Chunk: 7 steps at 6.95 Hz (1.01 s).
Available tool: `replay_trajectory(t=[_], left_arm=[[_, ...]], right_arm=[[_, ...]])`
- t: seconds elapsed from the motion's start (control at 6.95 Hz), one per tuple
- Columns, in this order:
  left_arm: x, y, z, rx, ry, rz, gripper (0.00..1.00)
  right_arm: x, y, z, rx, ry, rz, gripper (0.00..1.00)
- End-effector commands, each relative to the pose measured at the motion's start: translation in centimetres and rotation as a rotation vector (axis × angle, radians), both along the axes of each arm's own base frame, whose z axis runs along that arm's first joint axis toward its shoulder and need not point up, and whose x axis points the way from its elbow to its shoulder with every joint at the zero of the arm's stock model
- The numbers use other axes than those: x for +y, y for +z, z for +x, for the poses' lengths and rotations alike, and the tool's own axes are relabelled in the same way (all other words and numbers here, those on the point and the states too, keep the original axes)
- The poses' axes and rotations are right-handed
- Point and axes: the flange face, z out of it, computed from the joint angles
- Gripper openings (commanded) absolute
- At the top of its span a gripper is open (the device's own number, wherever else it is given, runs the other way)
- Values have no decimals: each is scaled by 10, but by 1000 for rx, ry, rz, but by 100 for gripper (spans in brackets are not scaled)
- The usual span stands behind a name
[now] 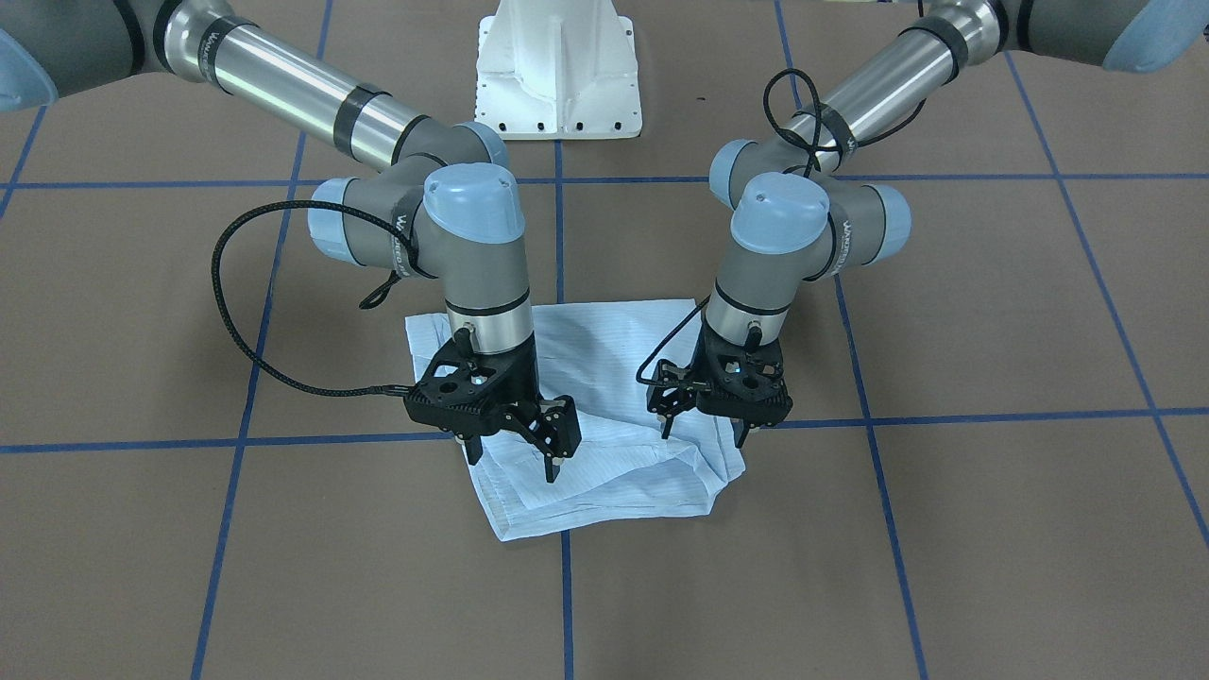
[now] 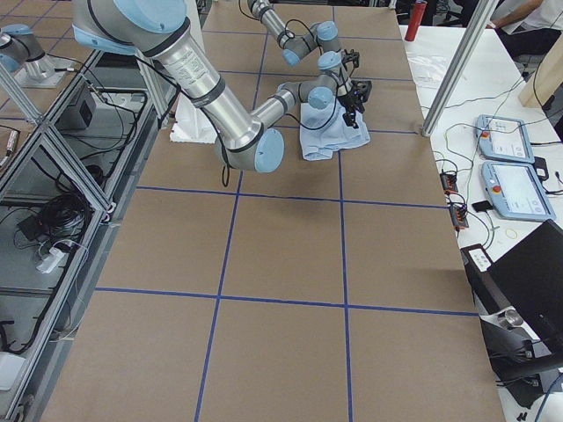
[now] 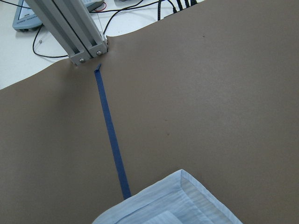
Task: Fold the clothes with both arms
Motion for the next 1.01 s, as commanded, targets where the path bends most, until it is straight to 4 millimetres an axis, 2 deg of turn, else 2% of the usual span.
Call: replay_trajectory(t=[0.0,0.14,0.29,0.58,0.86], left_arm=[[1,6,12,4,11,4,59],[-1,6,18,10,13,11,59],[-2,6,19,11,13,12,48],[-3,-1,20,20,14,16,0],[-3,-6,20,24,14,21,0]], right_arm=[[0,4,0,3,0,-4,100],[1,3,0,2,-1,-1,100],[1,3,0,2,0,-3,100],[1,3,0,2,-1,-1,100],[1,3,0,2,-1,-1,100]])
